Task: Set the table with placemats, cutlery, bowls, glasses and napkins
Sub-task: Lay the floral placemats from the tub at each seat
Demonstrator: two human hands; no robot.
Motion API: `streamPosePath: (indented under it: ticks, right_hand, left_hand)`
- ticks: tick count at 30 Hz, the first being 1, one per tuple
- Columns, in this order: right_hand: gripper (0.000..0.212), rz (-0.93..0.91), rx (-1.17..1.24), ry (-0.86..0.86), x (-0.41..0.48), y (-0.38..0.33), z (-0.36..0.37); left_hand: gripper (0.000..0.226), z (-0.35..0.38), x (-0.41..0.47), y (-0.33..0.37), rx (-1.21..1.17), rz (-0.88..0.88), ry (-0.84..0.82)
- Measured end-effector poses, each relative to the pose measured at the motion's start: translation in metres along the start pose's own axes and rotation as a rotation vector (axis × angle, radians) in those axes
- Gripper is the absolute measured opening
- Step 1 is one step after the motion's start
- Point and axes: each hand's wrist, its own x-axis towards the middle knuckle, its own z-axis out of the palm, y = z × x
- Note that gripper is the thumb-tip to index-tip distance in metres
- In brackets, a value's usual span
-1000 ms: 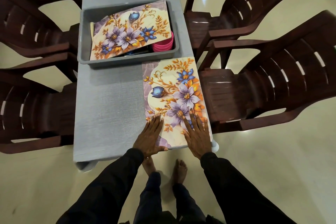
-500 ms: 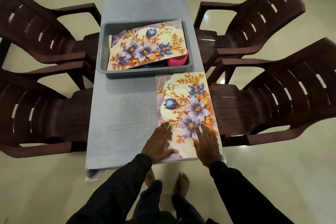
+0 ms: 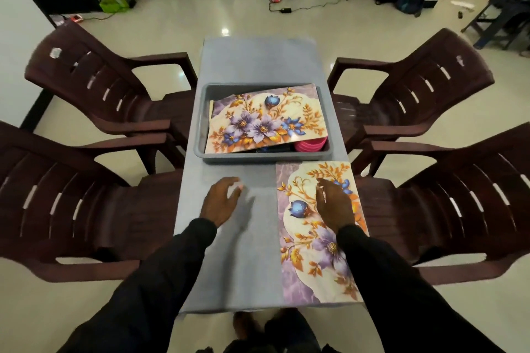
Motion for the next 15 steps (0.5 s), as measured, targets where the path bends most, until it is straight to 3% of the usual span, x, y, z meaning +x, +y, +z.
streamPosePath:
  ticks: [6,11,15]
  right_hand:
    - [0.027,0.036,0.075,0.029,0.099,-0.01,-0.002]
    - [0.026,0.061,0.144,0.111,0.176,-0.003,-0.001]
    - [0.026,0.173,0.069,0.003,0.23,0.011,0.018]
  left_hand:
    - [0.028,-0.039,0.08,0.007,-0.079,-0.049,0.11]
    - [0.028,-0.05,0.138,-0.005,-0.131,-0.196,0.145]
    - [0.032,-0.046,0.172,-0.016,-0.123,-0.283,0.105]
